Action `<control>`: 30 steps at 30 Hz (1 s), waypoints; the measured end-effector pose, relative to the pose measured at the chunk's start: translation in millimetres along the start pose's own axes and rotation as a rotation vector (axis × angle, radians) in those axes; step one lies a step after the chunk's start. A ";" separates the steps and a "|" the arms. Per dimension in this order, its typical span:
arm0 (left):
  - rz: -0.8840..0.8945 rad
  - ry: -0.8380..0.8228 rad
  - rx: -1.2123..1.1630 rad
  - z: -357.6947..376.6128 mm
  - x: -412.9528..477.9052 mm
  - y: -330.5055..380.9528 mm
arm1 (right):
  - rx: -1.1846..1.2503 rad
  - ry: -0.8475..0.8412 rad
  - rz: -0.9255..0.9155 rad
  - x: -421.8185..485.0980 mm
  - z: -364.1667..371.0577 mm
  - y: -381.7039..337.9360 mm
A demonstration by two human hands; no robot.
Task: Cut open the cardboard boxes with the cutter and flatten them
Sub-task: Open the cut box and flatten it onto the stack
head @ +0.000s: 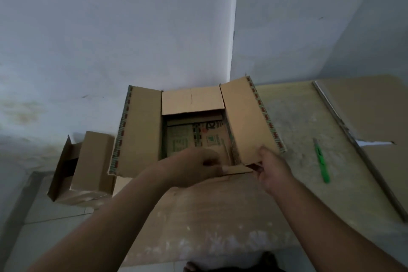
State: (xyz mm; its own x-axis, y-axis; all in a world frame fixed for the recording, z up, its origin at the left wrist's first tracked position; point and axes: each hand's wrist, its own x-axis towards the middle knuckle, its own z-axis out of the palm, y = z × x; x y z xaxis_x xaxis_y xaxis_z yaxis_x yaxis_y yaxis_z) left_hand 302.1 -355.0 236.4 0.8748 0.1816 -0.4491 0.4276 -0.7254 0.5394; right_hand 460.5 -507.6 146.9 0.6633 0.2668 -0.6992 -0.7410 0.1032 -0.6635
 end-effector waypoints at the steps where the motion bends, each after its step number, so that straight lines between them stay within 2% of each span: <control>1: -0.017 -0.040 0.066 6.2 1.0 -5.8 | 0.013 0.004 -0.010 -2.9 1.5 2.7; 3: -0.068 -0.083 0.166 20.8 8.4 -21.9 | -0.001 0.018 -0.032 -8.2 3.7 8.7; 5: -0.063 -0.044 0.229 37.1 17.6 -34.2 | 0.006 0.053 -0.061 -13.3 4.4 14.5; 10: 0.033 0.093 0.156 73.4 29.9 -36.6 | 0.057 0.277 -0.329 -29.1 -2.1 23.9; 13: 0.174 0.142 0.250 84.2 34.2 -38.7 | 0.016 0.186 -0.375 -30.5 -12.1 27.6; 16: 0.232 0.146 0.263 80.6 40.5 -44.1 | -0.209 -0.005 -0.297 -33.1 -14.9 31.2; 17: 0.230 0.123 0.209 76.9 42.2 -42.8 | -0.272 -0.020 -0.285 -33.1 -14.2 32.2; 20: 0.214 0.141 -0.005 64.9 51.4 -39.6 | -0.535 0.099 -0.352 -27.9 -12.2 34.7; 22: 0.120 0.195 -0.146 55.4 62.5 -40.9 | -0.733 0.148 -0.351 -26.3 -12.9 36.0; 26: -0.119 0.315 -0.481 31.3 96.5 -42.5 | -0.758 0.129 -0.346 -22.3 -16.4 26.6; 27: -0.186 0.350 -0.641 23.5 104.6 -38.9 | -0.755 0.123 -0.357 -20.3 -18.7 23.5; 30: -0.300 0.492 -1.345 -1.0 130.6 -29.4 | -0.750 0.110 -0.343 -14.0 -23.9 14.4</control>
State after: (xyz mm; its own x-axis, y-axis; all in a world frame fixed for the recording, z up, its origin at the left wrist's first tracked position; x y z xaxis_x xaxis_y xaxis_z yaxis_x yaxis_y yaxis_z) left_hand 404.0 -309.3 162.6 0.5862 0.6148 -0.5276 0.2483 0.4836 0.8394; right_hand 443.0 -532.7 140.8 0.8748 0.2372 -0.4225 -0.2557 -0.5147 -0.8183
